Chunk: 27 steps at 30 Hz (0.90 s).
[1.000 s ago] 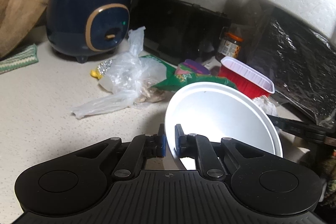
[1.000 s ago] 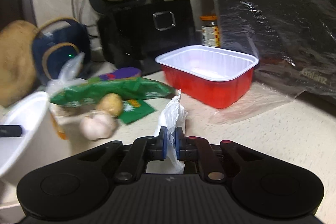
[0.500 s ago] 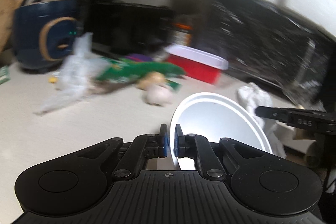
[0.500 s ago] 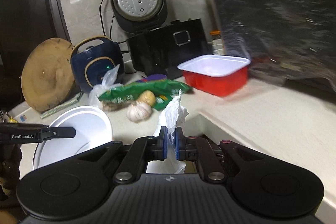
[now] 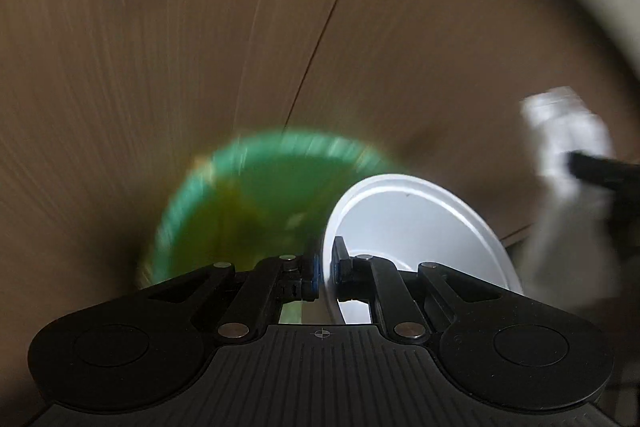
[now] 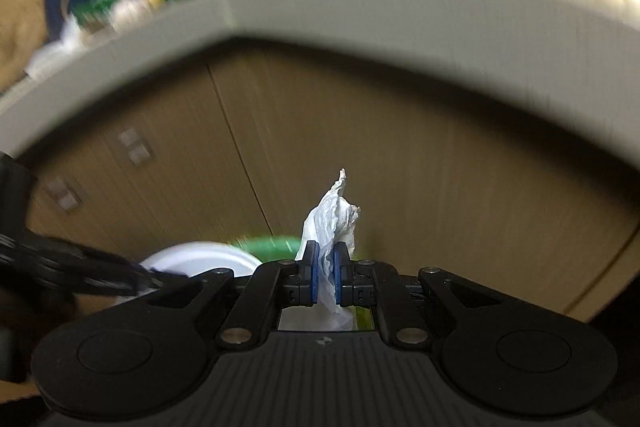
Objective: Collect trash
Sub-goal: 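Lower the bowl and tissue into the green bin and open both tools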
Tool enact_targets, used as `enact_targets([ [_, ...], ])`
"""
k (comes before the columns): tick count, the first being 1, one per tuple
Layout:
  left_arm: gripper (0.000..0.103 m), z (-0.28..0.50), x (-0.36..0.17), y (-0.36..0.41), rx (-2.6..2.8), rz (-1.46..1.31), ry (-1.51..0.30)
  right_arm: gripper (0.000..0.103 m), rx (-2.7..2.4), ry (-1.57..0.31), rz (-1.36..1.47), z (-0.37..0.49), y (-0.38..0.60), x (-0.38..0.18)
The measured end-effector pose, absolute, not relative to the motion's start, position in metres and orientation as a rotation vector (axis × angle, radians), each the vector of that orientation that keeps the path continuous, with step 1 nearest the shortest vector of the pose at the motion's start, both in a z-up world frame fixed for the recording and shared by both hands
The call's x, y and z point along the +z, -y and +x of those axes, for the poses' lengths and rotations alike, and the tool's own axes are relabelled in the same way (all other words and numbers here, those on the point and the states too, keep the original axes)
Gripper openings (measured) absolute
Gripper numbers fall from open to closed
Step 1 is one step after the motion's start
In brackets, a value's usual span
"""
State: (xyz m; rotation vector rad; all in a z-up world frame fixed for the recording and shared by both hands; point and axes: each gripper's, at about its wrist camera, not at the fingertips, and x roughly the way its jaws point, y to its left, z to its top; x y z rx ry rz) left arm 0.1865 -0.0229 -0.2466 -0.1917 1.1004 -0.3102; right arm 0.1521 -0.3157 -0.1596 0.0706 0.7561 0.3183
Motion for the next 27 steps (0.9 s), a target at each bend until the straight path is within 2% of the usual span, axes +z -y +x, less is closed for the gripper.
enact_targets([
  [4,0.012,0.227,-0.347,0.034,-0.273,-0.286,-1.197,0.007,0.314,-0.850,0.137,0.165,0.320,-0.203],
  [6,0.020,0.240,-0.391,0.038,-0.295,-0.335,-1.262,0.007,0.298,-0.894,0.151,0.175,0.319,-0.222],
  [9,0.023,0.250,-0.429,0.035,-0.270,-0.349,-1.345,0.007,0.271,-0.937,0.130,0.185,0.314,-0.243],
  [12,0.024,0.253,-0.419,0.024,-0.293,-0.394,-1.308,0.007,0.267,-0.988,0.126,0.197,0.307,-0.261],
  [16,0.024,0.246,-0.385,0.020,-0.331,-0.304,-1.198,0.007,0.267,-1.058,0.117,0.214,0.290,-0.289],
  [27,0.024,0.198,-0.323,-0.036,-0.327,-0.430,-1.097,0.008,0.270,-1.090,-0.006,0.240,0.219,-0.345],
])
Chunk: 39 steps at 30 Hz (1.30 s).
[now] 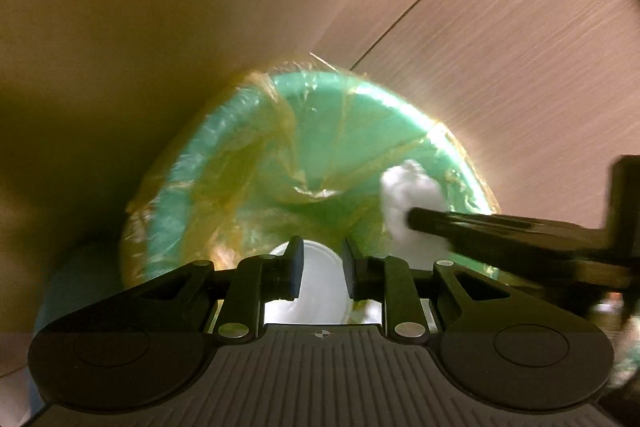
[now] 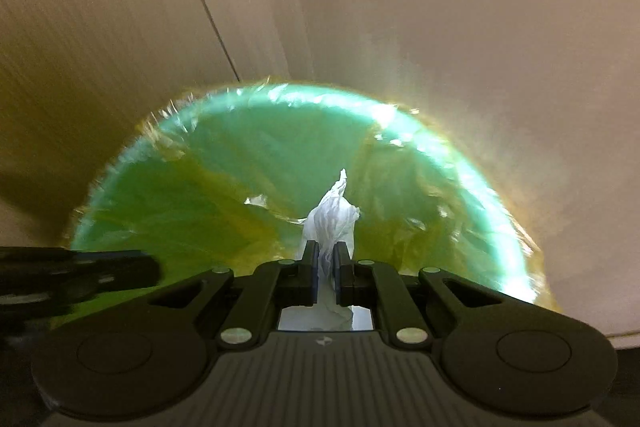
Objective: Collect trash
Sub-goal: 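Lower the bowl and tissue into the green bin and open both tools, then raise both tools out of the bin back toward the counter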
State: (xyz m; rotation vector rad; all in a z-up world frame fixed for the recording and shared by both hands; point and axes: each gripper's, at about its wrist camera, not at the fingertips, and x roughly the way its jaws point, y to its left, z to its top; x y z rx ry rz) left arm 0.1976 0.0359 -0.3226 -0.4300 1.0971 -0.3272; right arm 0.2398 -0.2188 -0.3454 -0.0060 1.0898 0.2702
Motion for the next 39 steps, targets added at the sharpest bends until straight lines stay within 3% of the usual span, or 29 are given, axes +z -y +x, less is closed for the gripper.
enact_targets([
  [4,0.024,0.197,-0.319,-0.035,-0.315,-0.431,-1.099,0.013,0.268,-1.121,-0.042,0.242,0.209,-0.367],
  [6,0.024,0.194,-0.322,-0.034,-0.311,-0.429,-1.102,0.039,0.277,-1.172,-0.024,0.242,0.210,-0.376],
  [9,0.024,0.199,-0.329,-0.028,-0.293,-0.436,-1.109,0.051,0.262,-1.178,-0.015,0.235,0.216,-0.375],
  [17,0.024,0.193,-0.320,-0.025,-0.250,-0.388,-1.097,0.061,0.198,-1.168,0.080,0.215,0.247,-0.354],
  [25,0.024,0.174,-0.273,-0.004,-0.258,-0.271,-0.997,0.066,0.203,-1.127,0.105,0.176,0.248,-0.324],
  [30,0.024,0.156,-0.219,0.006,-0.301,-0.222,-0.878,0.071,0.236,-0.982,0.067,0.159,0.252,-0.263],
  [34,0.024,0.142,-0.153,0.001,-0.343,-0.231,-0.737,0.077,0.268,-0.756,-0.014,0.150,0.254,-0.180],
  [39,0.024,0.126,-0.046,-0.019,-0.343,-0.230,-0.511,0.096,0.307,-0.483,-0.036,0.148,0.247,-0.070],
])
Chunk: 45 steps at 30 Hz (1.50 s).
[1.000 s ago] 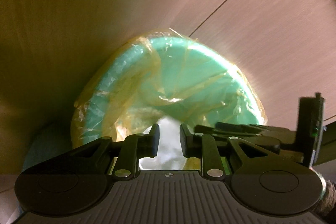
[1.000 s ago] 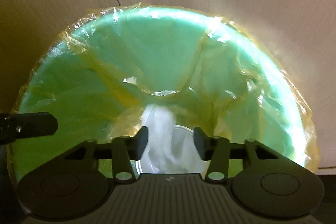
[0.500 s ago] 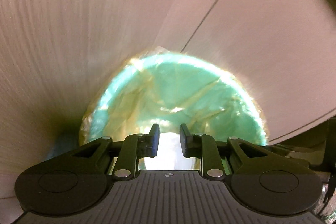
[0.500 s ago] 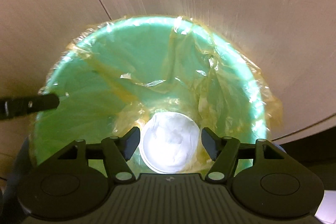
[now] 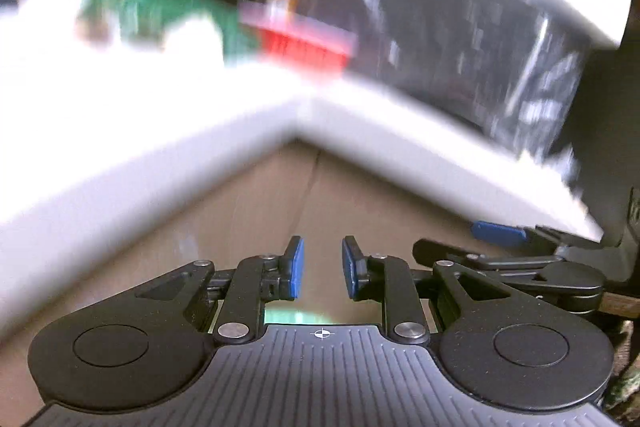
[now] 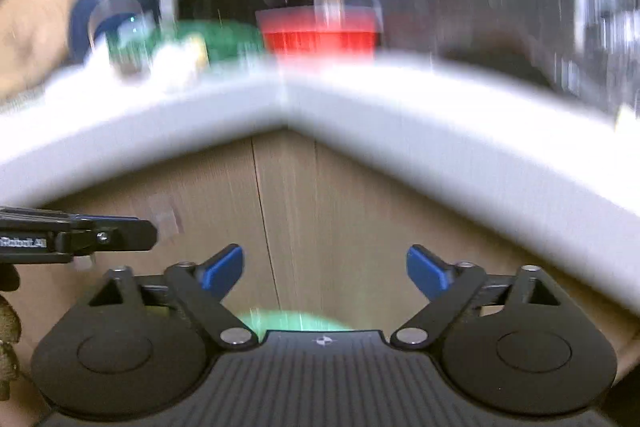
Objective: Collect trash
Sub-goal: 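Raise both tools out of the bin back toward the counter, then grasp the clear plastic bag with the right tool and lift it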
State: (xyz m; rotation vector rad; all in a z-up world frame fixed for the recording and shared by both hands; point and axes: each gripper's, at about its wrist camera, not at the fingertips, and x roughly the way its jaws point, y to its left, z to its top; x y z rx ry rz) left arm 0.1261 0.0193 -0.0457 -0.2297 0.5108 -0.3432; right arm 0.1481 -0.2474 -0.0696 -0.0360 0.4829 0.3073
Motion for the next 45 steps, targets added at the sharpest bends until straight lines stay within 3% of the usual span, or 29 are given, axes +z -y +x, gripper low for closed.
enact_targets([
  [4,0.024,0.125,0.011,-0.048,-0.219,-0.238,-0.399,0.101,0.341,-0.413,0.013,0.170,0.240,-0.014],
  [9,0.024,0.133,0.036,-0.096,-0.044,-0.295,-0.372,0.101,0.448,-0.459,0.121,0.216,0.221,0.011],
  [23,0.024,0.121,0.036,-0.164,0.031,-0.337,-0.216,0.102,0.549,-0.501,-0.053,0.262,0.090,0.004],
  [45,0.023,0.123,0.034,-0.157,0.027,-0.336,-0.367,0.103,0.605,-0.664,-0.150,0.280,0.054,-0.006],
])
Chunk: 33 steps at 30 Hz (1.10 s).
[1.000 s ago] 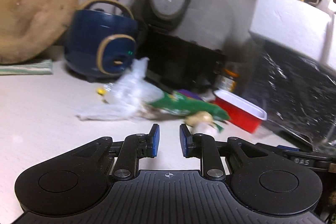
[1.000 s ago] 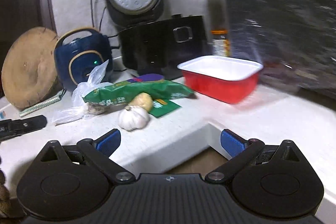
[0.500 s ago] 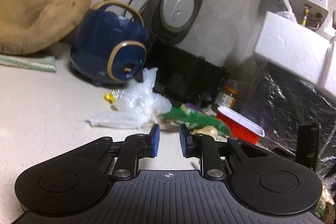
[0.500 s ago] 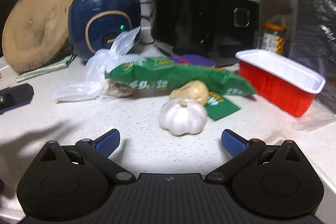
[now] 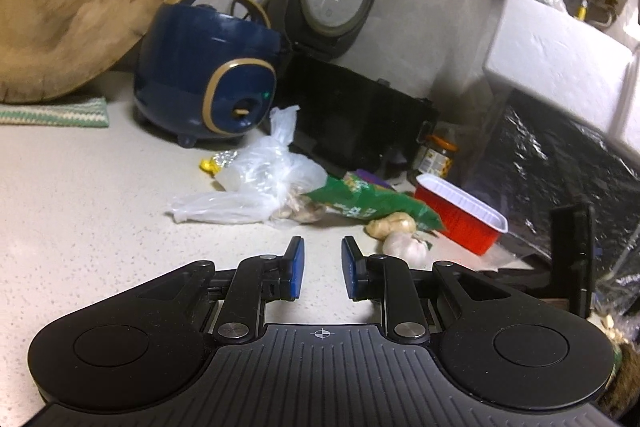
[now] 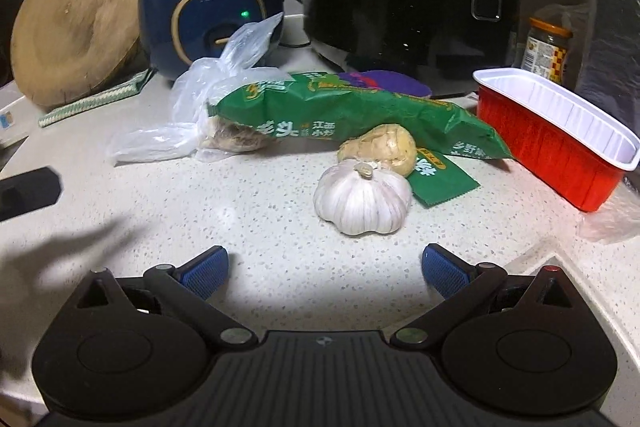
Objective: Collect trash
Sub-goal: 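Grasp the clear plastic bag with the right tool and lift it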
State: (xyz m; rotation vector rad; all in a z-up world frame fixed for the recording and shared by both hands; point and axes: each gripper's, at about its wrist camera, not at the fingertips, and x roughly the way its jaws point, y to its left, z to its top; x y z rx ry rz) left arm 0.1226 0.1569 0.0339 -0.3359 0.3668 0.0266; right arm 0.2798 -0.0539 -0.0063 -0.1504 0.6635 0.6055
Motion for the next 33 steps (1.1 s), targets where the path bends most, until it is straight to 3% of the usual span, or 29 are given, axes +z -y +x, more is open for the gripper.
enact_targets([
  [7,0.023,0.117,0.057,-0.147,0.067,-0.211,-0.376,0.100,0.639,-0.639,-0.163,0.282,0.056,-0.004],
  [10,0.023,0.109,0.059,-0.158,0.113,-0.254,-0.348,0.099,0.645,-0.526,-0.125,0.271,0.062,0.012],
  [14,0.023,0.122,0.049,-0.176,0.189,-0.345,-0.446,0.099,0.706,-0.433,-0.137,0.263,0.049,0.040],
  [20,0.023,0.138,0.039,-0.188,0.157,-0.383,-0.617,0.099,0.684,-0.481,-0.121,0.296,-0.010,0.064],
  [26,0.023,0.122,0.050,-0.190,0.160,-0.295,-0.587,0.095,0.560,-0.517,-0.219,0.327,-0.086,0.046],
  [28,0.023,0.119,0.051,-0.194,0.174,-0.315,-0.579,0.084,0.569,-0.579,-0.257,0.336,-0.106,0.034],
  [29,0.023,0.118,0.052,-0.196,0.181,-0.327,-0.576,0.062,0.555,-0.620,-0.288,0.339,-0.114,0.027],
  [30,0.023,0.119,0.052,-0.197,0.184,-0.334,-0.575,0.048,0.541,-0.649,-0.309,0.341,-0.118,0.022],
  [31,0.023,0.119,0.052,-0.197,0.182,-0.334,-0.575,0.047,0.527,-0.648,-0.321,0.338,-0.118,0.020],
  [33,0.023,0.121,0.053,-0.194,0.177,-0.315,-0.582,0.031,0.511,-0.625,-0.335,0.331,-0.109,0.022],
])
